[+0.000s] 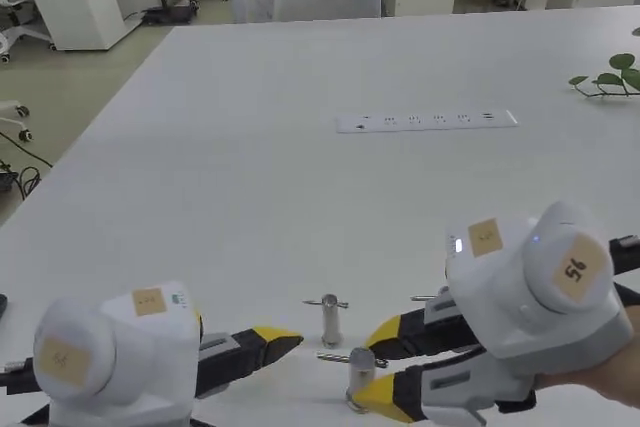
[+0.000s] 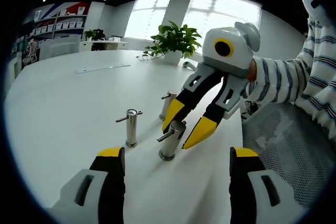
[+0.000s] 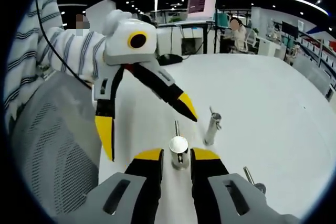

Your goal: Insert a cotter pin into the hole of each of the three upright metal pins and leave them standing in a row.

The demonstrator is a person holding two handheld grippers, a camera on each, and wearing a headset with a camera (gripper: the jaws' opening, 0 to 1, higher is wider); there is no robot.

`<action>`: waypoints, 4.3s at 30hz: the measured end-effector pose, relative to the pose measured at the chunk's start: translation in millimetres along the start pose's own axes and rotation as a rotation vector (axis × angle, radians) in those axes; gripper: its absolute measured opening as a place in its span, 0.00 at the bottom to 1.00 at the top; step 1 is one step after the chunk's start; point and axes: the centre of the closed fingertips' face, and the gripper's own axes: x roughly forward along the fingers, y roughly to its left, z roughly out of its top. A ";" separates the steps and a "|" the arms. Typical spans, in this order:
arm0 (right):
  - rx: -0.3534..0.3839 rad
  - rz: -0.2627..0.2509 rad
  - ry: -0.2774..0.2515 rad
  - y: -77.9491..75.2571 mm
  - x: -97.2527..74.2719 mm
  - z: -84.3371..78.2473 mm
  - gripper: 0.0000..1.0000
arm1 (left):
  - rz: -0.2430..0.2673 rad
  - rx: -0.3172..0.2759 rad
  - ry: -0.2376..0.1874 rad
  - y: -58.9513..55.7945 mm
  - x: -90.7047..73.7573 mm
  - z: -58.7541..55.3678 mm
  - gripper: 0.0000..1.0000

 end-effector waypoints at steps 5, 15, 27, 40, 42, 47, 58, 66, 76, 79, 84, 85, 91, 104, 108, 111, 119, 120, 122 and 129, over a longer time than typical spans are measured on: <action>-0.003 0.006 0.000 0.3 2.5 -0.8 0.20 | 0.013 -0.007 0.009 -3.6 -5.9 -1.3 0.89; 0.012 0.007 -0.026 -1.9 5.4 -0.8 0.16 | 0.030 -0.023 0.024 -5.6 -12.2 -2.2 0.96; -0.034 -0.028 -0.025 -6.6 2.9 -0.8 0.13 | 0.062 -0.037 0.026 -3.7 -15.6 0.2 0.96; -0.040 -0.009 -0.048 -2.8 -26.7 -14.0 0.12 | 0.097 -0.049 0.047 -1.2 -20.3 -0.4 0.93; -0.038 -0.010 -0.051 -5.1 -34.3 -17.4 0.12 | 0.102 -0.049 0.048 -0.9 -20.9 0.2 0.95; -0.059 0.000 -0.036 -10.5 -52.7 -27.0 0.12 | 0.102 -0.080 0.041 -2.4 -21.5 1.6 0.94; -0.091 -0.004 -0.021 -28.7 -88.3 -48.6 0.12 | 0.115 -0.070 0.024 -3.6 -25.1 7.7 0.96; -0.095 -0.022 -0.021 -52.3 -108.3 -61.5 0.12 | 0.132 -0.070 0.019 -2.7 -31.3 13.0 0.97; -0.085 -0.016 -0.004 -75.8 -119.5 -78.4 0.12 | 0.150 -0.077 0.021 -3.9 -35.0 14.5 0.94; -0.077 -0.020 0.001 -80.9 -120.2 -83.6 0.12 | 0.160 -0.080 0.034 -3.0 -35.3 11.4 0.93; -0.071 -0.020 -0.006 -84.8 -118.8 -86.7 0.13 | 0.174 -0.093 0.047 -1.1 -35.6 6.6 0.93; -0.072 -0.018 -0.006 -85.4 -118.0 -87.3 0.13 | 0.179 -0.092 0.050 -0.1 -35.9 5.8 0.92; -0.078 -0.009 -0.017 -86.8 -116.9 -86.1 0.13 | 0.186 -0.102 0.064 2.1 -37.5 2.2 0.92; -0.056 -0.008 -0.041 -88.8 -119.2 -86.6 0.14 | 0.180 -0.091 0.079 -2.3 -36.5 0.6 0.92; -0.024 -0.033 -0.076 -90.0 -119.4 -82.7 0.15 | 0.176 -0.092 0.073 -3.1 -36.3 2.6 0.93; 0.024 -0.050 -0.159 -89.3 -123.7 -68.2 0.22 | 0.181 -0.081 0.067 -2.3 -36.8 5.0 0.93; 0.060 -0.088 -0.197 -80.5 -133.9 -54.2 0.49 | 0.188 -0.044 0.060 -2.3 -38.4 9.0 0.94; 0.083 -0.087 -0.219 -77.7 -135.4 -50.4 0.51 | 0.191 -0.032 0.058 -1.8 -38.8 9.9 0.92; 0.098 -0.095 -0.237 -72.4 -139.7 -46.0 0.58 | 0.205 -0.021 0.053 -1.4 -39.1 12.1 0.95; 0.157 -0.179 -0.262 -55.0 -150.9 -42.8 0.78 | 0.217 0.022 0.036 0.2 -43.3 14.4 0.99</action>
